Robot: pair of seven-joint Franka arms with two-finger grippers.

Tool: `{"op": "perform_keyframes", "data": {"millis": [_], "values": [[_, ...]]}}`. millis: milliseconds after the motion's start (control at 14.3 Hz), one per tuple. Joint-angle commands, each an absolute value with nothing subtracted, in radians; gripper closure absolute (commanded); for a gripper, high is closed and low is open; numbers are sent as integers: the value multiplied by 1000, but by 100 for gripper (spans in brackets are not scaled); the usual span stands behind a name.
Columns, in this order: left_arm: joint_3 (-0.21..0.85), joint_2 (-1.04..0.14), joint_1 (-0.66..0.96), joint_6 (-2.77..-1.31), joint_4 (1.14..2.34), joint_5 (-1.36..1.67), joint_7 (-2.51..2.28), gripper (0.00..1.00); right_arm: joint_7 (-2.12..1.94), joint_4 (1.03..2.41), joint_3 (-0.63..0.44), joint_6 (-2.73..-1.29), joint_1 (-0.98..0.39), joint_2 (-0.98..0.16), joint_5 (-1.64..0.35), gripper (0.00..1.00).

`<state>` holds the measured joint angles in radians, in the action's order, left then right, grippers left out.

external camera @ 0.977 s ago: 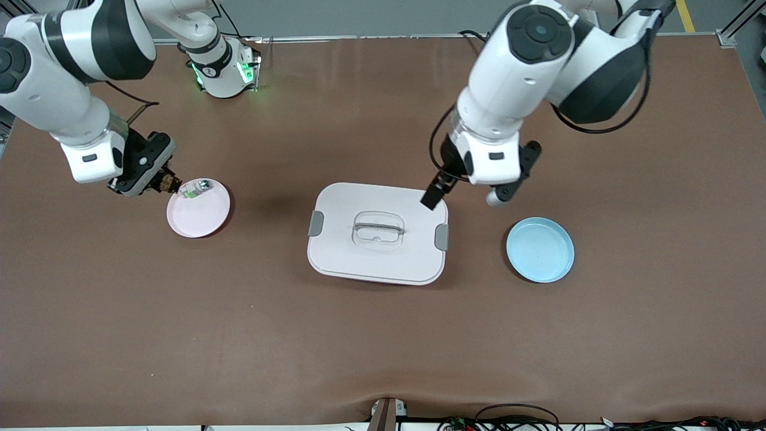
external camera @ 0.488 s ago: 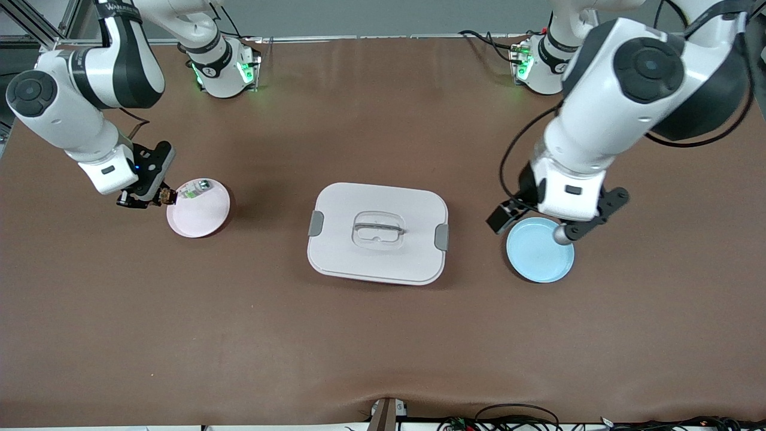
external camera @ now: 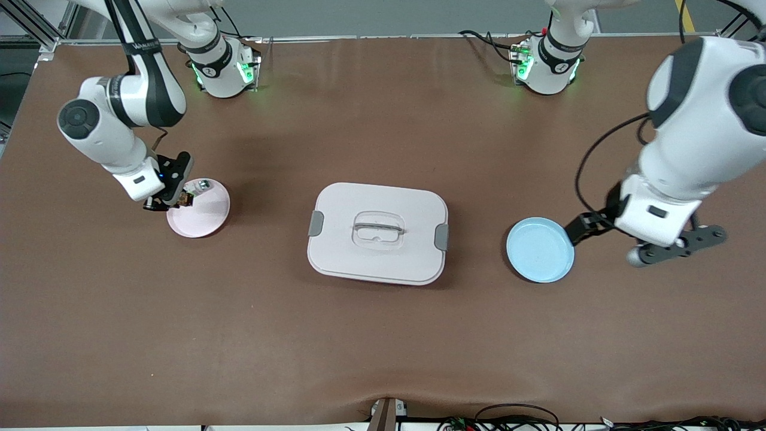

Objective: Transfer orange switch to right arm and place
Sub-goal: 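Lower the switch onto the pink plate and open the right gripper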

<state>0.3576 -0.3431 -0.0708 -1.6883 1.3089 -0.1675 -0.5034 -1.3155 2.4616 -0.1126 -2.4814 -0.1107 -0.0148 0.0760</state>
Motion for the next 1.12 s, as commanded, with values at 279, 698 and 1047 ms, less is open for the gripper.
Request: {"op": "perform_keyframes", "data": {"millis": [279, 698, 1047], "values": [[364, -296, -172, -1608, 1322, -184, -365, 0, -1353, 2482, -100, -2652, -86, -155, 94, 100], [364, -265, -178, -1562, 1322, -183, -361, 0, -1390, 2483, -100, -2721, -78, -215, 94, 100], [365, -250, -179, -1529, 1322, -178, -345, 0, -1390, 2485, -98, -2750, -77, -236, 92, 100]]}}
